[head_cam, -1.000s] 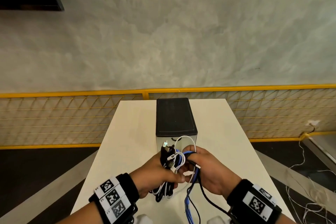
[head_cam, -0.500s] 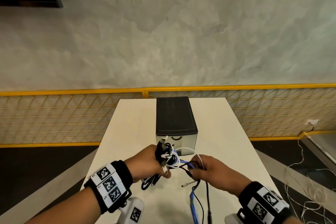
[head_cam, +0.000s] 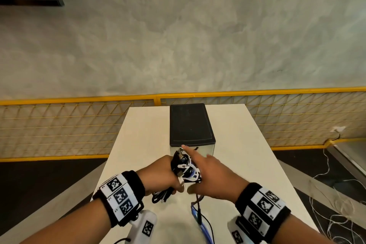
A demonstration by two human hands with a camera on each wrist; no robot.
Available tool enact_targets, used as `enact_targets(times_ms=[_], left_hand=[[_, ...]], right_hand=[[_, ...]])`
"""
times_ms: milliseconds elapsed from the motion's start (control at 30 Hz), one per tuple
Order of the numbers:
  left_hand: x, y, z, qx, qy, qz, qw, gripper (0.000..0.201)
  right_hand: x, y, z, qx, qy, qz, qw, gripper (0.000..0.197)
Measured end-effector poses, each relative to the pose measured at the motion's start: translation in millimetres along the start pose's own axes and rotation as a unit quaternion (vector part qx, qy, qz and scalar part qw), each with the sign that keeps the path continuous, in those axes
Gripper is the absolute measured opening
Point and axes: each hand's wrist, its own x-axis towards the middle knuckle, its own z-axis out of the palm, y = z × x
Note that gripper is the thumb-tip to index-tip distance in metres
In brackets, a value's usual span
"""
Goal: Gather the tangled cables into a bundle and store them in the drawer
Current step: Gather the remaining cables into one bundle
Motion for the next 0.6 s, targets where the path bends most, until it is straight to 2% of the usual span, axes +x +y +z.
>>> enact_targets(times_ms=[100, 133, 167, 267, 367, 433, 500, 600], left_hand=[[-3, 1, -5, -0.036, 0.019, 0.000, 0.999, 0.021], [-5, 1, -7, -0.042, 0.019, -0.002, 0.999, 0.021], [-6, 0, -9, -0.046, 0.014, -0.004, 0.999, 0.020], [-11, 1, -11, -0.048, -0.014, -0.019, 0.999, 0.018], [-14, 1, -12, -0.032, -0.017, -0.019, 0.999, 0.024], [-13, 0, -13, -0.034, 0.003, -0.011, 0.999, 0.024], [-11, -1, -14, -0.064, 0.032, -0.001, 0.997, 0.023], [-5, 0, -10, -0.138, 0.085, 0.014, 0.987, 0.020]], right_hand=[[4, 7, 8, 0.043, 0.041, 0.021, 0.998, 0.031], [4, 8, 7, 0.057, 0.037, 0.014, 0.998, 0.018], [5, 8, 6, 0.060, 0.031, 0.003, 0.998, 0.014], [7, 8, -6, 0.047, -0.004, -0.020, 0.999, 0.020], [6, 13, -10, 0.043, -0.062, -0.026, 0.997, 0.042], [3, 17, -5, 0.063, -0.072, -0.011, 0.995, 0.050], [1, 17, 0, 0.117, -0.039, 0.019, 0.992, 0.037], [3, 8, 8, 0.195, 0.078, 0.057, 0.976, 0.021]])
